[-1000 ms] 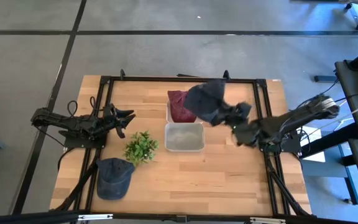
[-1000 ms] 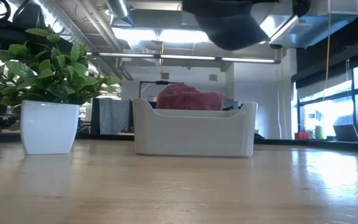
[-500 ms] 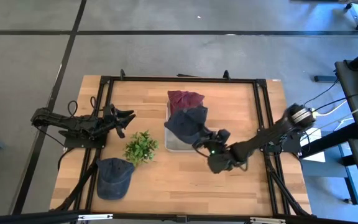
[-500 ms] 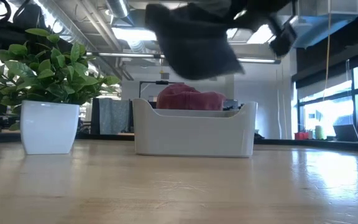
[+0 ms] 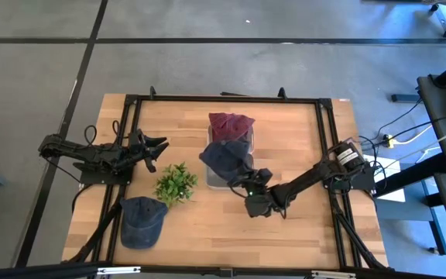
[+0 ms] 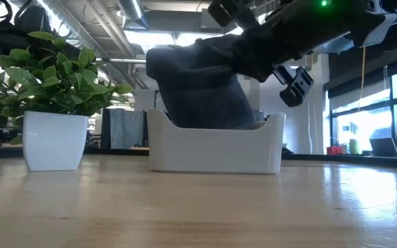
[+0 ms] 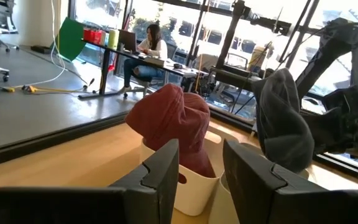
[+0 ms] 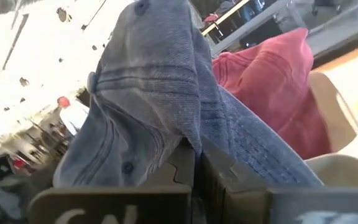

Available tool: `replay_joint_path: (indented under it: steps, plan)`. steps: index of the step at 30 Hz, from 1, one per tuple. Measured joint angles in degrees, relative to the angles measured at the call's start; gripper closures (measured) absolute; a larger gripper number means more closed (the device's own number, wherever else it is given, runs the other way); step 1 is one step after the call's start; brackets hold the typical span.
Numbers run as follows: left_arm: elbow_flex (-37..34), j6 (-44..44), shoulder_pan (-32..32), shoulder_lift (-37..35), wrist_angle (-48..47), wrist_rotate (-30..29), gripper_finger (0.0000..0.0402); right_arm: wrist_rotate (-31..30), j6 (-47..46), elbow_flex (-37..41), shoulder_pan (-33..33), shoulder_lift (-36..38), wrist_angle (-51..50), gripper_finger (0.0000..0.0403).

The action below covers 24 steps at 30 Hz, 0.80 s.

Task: Pick & Place hat
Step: Put the blue cap into the gray bin

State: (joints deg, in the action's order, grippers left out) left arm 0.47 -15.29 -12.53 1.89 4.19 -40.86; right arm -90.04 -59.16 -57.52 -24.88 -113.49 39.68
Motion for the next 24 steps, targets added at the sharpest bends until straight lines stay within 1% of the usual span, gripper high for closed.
replay_joint_path:
  steps: [3,8,18,24]
  plan:
    - [0.0,0.0,0.0,-0.02,-0.02,-0.01,0.028,-0.02,2.44,-0.49,0.0,-0.09,-0.02,0.0393]
    - [0.0,0.0,0.0,0.0,-0.04,-0.07,0.028,0.13,2.65,-0.61,0.02,-0.09,-0.29,0.0391]
    - [0.0,0.02,0.0,-0.01,-0.05,-0.05,0.028,1.68,2.45,-0.61,0.3,-0.09,-0.98,0.0358]
    - [0.0,0.05,0.0,0.0,-0.07,-0.07,0.028,1.71,2.5,-0.61,0.61,-0.09,-0.98,0.0352]
